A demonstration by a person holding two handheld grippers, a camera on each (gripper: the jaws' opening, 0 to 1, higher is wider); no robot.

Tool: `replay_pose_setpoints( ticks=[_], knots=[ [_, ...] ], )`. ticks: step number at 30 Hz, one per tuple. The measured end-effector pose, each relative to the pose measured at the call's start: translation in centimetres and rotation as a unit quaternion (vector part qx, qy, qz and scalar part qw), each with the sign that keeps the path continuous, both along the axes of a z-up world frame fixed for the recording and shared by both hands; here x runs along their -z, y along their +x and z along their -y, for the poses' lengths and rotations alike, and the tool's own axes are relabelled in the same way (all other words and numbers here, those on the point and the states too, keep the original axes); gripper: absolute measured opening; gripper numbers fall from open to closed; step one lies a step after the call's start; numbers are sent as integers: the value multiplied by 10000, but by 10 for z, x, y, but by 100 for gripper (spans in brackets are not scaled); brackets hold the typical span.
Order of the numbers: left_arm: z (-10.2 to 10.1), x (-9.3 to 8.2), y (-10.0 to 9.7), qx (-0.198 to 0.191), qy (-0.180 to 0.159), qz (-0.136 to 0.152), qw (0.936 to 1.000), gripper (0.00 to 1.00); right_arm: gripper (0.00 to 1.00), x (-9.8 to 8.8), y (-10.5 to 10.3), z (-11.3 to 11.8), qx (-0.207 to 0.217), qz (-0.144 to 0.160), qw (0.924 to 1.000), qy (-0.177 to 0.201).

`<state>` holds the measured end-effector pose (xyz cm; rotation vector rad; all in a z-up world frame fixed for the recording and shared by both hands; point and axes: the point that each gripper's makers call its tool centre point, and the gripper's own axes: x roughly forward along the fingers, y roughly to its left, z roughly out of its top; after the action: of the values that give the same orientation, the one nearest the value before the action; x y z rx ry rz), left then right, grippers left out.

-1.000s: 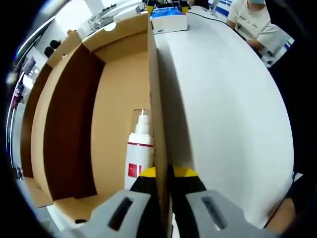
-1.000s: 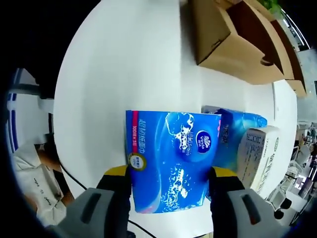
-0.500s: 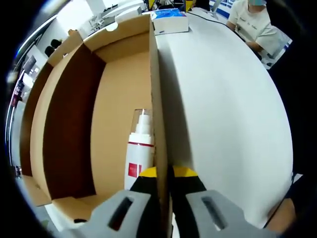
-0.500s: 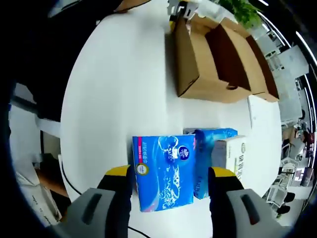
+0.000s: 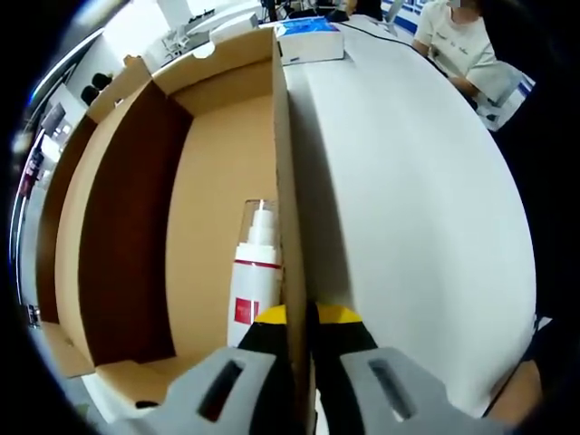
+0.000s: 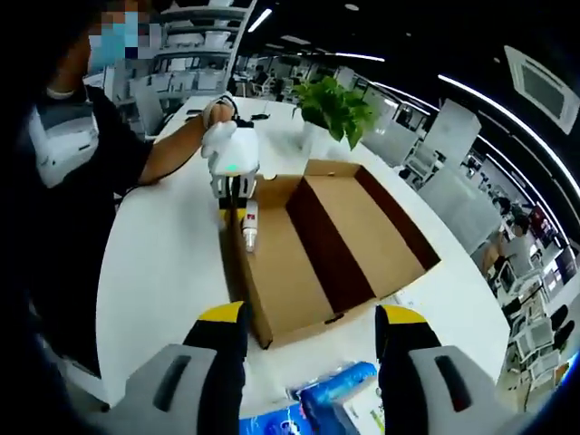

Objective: Operate the shoe box by opening the lid, removing the specified soft item, and placing it in the target area until the item is outside and the box remains undamaged.

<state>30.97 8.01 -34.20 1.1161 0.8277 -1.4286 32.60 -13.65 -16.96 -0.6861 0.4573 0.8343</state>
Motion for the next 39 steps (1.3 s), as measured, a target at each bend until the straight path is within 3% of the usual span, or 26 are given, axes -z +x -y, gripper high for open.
replay_pose_setpoints(
  ticks=[2,4,10,17,22,28,35,39],
  knots=[
    [0,0,0,36,-16,19,10000,3,59,1,3,-9,-42,31,9998,-189],
    [0,0,0,73,1,16,10000,3,57,-2,9,-19,-50,151,9998,-139],
    [0,-1,0,37,-26,-25,10000,3,56,6,27,-57,-318,101,9992,-205],
    [0,0,-1,68,-33,-10,10000,3,56,43,43,-100,-780,-313,9958,-371],
    [0,0,-1,61,-30,-17,10000,3,55,58,58,-102,-952,-686,9917,-526],
    [0,0,1,20,-25,-32,10000,3,56,69,61,-103,-1155,-790,9869,-809],
    [1,1,1,23,-26,-36,10000,3,55,63,67,-102,-1201,-838,9854,-870],
    [1,0,1,57,-41,-11,10000,3,55,61,68,-110,-1423,-986,9797,-1007]
  ],
)
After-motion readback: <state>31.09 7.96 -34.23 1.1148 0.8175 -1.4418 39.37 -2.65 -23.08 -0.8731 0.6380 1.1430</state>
